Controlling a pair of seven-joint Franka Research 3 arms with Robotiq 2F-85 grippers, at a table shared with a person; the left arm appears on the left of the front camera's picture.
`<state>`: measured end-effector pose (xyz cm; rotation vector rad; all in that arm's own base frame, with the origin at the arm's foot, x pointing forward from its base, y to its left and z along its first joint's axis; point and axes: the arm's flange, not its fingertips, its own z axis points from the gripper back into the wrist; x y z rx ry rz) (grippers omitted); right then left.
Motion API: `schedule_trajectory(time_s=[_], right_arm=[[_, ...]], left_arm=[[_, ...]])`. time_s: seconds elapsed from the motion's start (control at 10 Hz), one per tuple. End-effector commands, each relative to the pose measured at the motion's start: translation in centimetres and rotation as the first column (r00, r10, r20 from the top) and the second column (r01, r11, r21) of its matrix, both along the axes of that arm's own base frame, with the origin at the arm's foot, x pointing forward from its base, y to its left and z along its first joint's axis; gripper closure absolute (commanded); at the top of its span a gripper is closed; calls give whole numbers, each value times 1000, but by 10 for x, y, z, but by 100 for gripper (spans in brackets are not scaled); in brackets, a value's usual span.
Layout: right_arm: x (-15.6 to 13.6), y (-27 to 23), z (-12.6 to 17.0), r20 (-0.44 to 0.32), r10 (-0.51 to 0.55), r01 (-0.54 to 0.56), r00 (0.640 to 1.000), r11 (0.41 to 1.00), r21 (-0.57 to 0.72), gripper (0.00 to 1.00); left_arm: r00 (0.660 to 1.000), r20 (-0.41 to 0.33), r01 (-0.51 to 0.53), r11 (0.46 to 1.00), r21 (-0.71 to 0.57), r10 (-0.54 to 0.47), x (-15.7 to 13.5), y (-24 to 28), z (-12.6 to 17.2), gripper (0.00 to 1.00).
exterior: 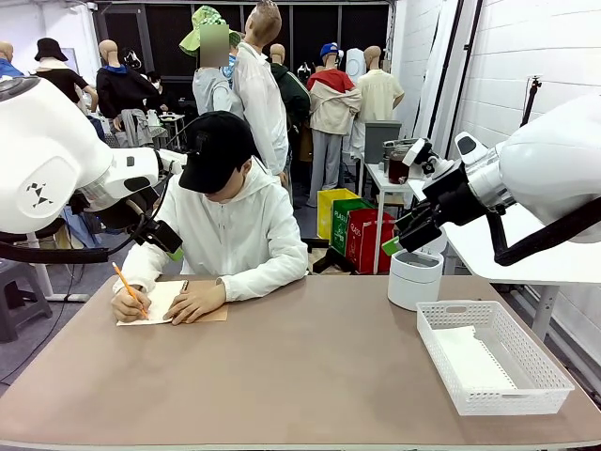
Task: Sort the paper based on its condition.
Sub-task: If a person hands you a paper, place it in the Organizing basket , and if it's crumpled, put it in the Trash can.
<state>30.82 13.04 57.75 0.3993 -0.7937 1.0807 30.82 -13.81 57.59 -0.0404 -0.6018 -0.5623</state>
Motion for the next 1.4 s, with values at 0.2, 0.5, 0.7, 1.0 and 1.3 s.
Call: schedule_trajectory(time_s=[0.2,0.5,0.7,1.0,1.3], right_arm=[[0,0,0,3,6,-6,1000,1000,-4,0],[0,0,0,3,6,-6,1000,1000,-4,0],[0,0,0,3,6,-6,1000,1000,-4,0],[0,0,0,3,6,-6,1000,1000,-4,0],[0,0,0,3,6,-6,1000,1000,-4,0]], left_arm=[[1000,-1,0,1000,-1,0,0,1,0,0],[1000,-1,0,1000,-1,0,0,1,0,0],[1000,-1,0,1000,-1,0,0,1,0,0],[1000,-1,0,1000,-1,0,0,1,0,0],[1000,-1,0,1000,-1,0,0,1,0,0]])
